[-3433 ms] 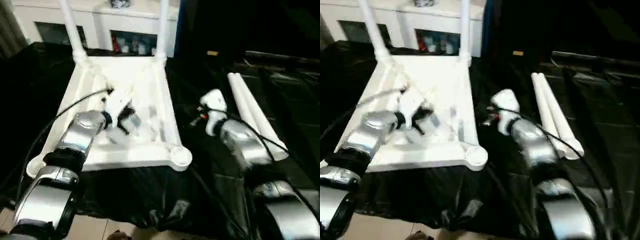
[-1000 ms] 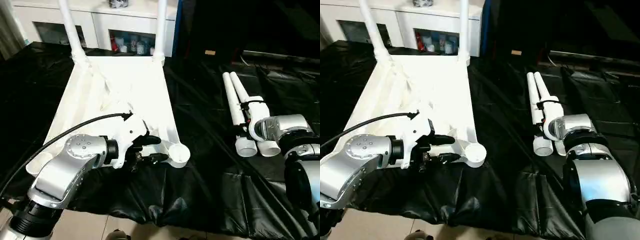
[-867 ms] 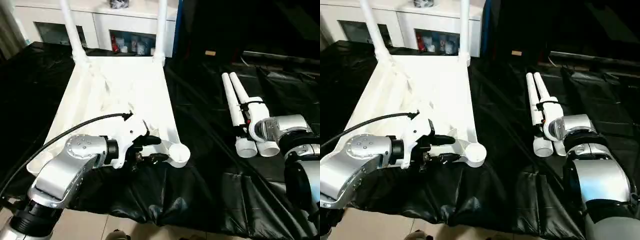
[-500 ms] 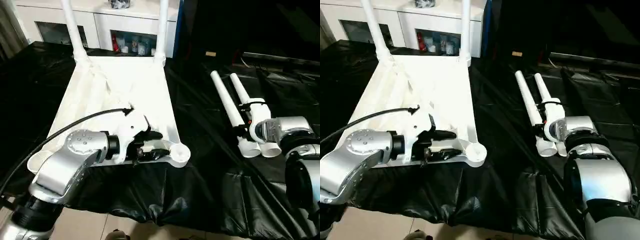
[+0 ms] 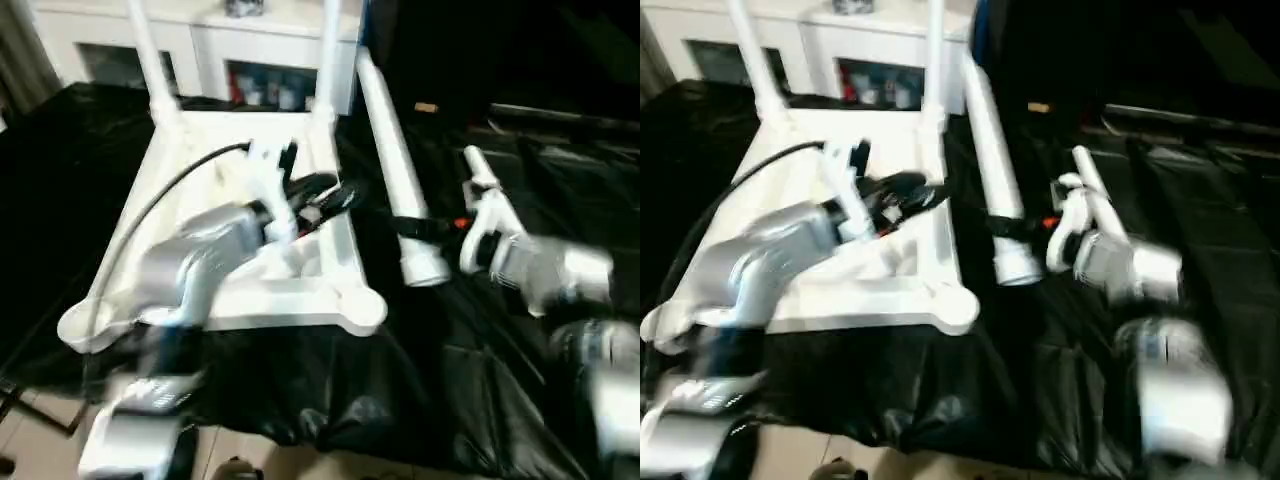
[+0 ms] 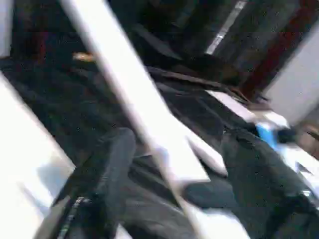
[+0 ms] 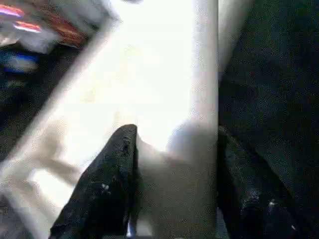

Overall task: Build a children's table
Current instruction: Pick table leg

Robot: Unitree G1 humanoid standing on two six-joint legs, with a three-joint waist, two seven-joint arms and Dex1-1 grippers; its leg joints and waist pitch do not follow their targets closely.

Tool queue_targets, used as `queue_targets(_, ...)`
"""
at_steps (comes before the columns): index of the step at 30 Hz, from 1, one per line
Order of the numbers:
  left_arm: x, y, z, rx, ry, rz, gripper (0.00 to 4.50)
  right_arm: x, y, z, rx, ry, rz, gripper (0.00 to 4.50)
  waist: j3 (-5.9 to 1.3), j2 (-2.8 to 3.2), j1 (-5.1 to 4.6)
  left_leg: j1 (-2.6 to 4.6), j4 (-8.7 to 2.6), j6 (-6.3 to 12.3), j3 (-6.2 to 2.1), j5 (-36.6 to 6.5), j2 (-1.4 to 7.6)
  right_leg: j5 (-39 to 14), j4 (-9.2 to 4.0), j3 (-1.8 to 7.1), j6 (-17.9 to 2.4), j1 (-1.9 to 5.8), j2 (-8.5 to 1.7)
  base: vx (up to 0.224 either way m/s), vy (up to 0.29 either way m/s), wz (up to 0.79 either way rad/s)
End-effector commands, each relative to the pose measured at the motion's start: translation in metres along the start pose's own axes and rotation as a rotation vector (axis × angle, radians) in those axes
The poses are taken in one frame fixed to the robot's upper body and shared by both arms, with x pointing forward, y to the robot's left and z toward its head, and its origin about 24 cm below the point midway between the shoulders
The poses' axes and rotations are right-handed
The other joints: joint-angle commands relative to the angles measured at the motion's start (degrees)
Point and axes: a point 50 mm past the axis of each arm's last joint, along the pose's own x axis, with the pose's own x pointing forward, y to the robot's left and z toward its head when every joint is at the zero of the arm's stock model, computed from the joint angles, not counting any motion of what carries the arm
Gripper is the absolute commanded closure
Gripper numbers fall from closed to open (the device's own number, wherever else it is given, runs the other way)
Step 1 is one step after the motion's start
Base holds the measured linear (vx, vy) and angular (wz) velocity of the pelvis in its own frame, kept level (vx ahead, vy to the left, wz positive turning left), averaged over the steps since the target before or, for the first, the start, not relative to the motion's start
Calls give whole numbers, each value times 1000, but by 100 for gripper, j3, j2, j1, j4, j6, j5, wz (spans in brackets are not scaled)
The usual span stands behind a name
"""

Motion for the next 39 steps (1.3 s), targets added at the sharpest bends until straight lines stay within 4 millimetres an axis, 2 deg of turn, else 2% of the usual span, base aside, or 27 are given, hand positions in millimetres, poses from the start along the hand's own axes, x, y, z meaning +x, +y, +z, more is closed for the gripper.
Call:
queue_targets(1,6,3,-1,-81,1,34,105,-3,18,11,-70,-78,123,261,-519,10,51,19,-312,426,18,-420,52,-298,-420,218,-1298,402,-296,0,0,0)
queue_targets(3,8,4,-1,-95,4,38,87,-3,21,9,-71,-84,149,261,-498,5,60,33,-336,346,10,-579,57,-586,-449,217,-1271,400,-309,0,0,0)
queue_targets(4,13,3,-4,-116,23,50,87,-4,32,1,-67,-95,223,261,-484,2,68,34,-350,307,12,-643,55,-744,-480,222,-1186,402,-305,0,0,0)
queue_targets(5,15,2,-6,-119,32,54,80,-4,38,-2,-69,-96,256,261,-484,27,88,51,-352,296,4,-697,63,-816,-486,223,-1158,390,-316,0,0,0)
queue_targets(7,19,-2,-7,-151,26,45,77,-2,46,-8,-84,-77,285,261,-480,60,81,20,-381,222,-23,-743,70,-959,-503,219,-1068,411,-333,0,0,0)
queue_targets(8,20,-3,-6,-162,21,40,77,-2,48,-9,-92,-69,287,261,-487,55,93,56,-376,173,-19,-770,79,-928,-513,219,-1070,386,-330,0,0,0)
queue_targets(9,21,-5,-4,-175,15,33,77,-1,51,-11,-108,-62,288,261,-479,48,81,25,-386,137,-28,-792,67,-950,-508,214,-1061,408,-327,0,0,0)
queue_targets(11,23,-8,-4,-165,22,30,77,1,54,-12,-125,-60,287,261,-473,21,84,24,-392,114,-27,-823,65,-1058,-523,214,-992,407,-332,0,0,0)
queue_targets(14,24,-11,-4,-160,21,21,77,4,55,-13,-156,-48,261,261,-463,28,84,20,-401,80,-27,-848,59,-1274,-550,218,-900,397,-344,0,0,0)
queue_targets(16,25,-14,0,-166,3,9,77,9,56,-13,-196,-31,210,261,-466,-1,77,0,-401,47,-31,-706,56,-1208,-533,218,-838,399,-339,0,0,0)
queue_targets(21,24,-20,6,-180,-35,-20,77,17,57,-8,-213,-57,124,262,-471,7,65,8,-407,43,-24,-637,62,-1120,-526,223,-892,388,-349,0,0,0)
queue_targets(23,23,-19,7,-208,-53,-28,49,21,58,2,-213,-98,74,263,-481,6,51,6,-405,60,-26,-525,65,-849,-491,225,-959,393,-340,0,0,0)
queue_targets(25,22,-20,9,-218,-68,-42,38,21,59,7,-211,-115,64,263,-476,-9,41,6,-404,66,-13,-503,57,-744,-487,227,-996,398,-333,0,0,0)
queue_targets(26,20,-20,11,-232,-89,-59,38,21,59,12,-210,-131,51,263,-478,2,39,12,-403,72,-11,-492,58,-703,-480,230,-1015,399,-337,0,0,0)
queue_targets(30,18,-19,15,-228,-128,-64,1,19,57,18,-206,-151,23,264,-483,2,42,6,-395,141,-1,-398,53,-443,-464,236,-1049,416,-329,0,0,0)
queue_targets(33,16,-23,16,-216,-140,-102,0,18,57,19,-209,-139,16,264,-476,-3,46,3,-400,124,1,-424,45,-526,-477,237,-1009,422,-334,0,0,0)
queue_targets(36,15,-30,14,-175,-130,-155,0,20,63,14,-240,-77,43,264,-468,34,54,8,-411,71,-7,-528,55,-659,-488,235,-988,418,-336,0,0,0)
queue_targets(37,14,-31,14,-163,-125,-160,0,21,65,11,-254,-56,48,264,-471,15,51,-4,-414,64,-15,-499,59,-631,-482,233,-956,440,-337,0,0,0)
queue_targets(39,15,-32,12,-147,-112,-156,0,22,67,9,-269,-36,56,264,-464,21,41,2,-415,51,-6,-557,50,-685,-501,238,-904,426,-327,0,0,0)
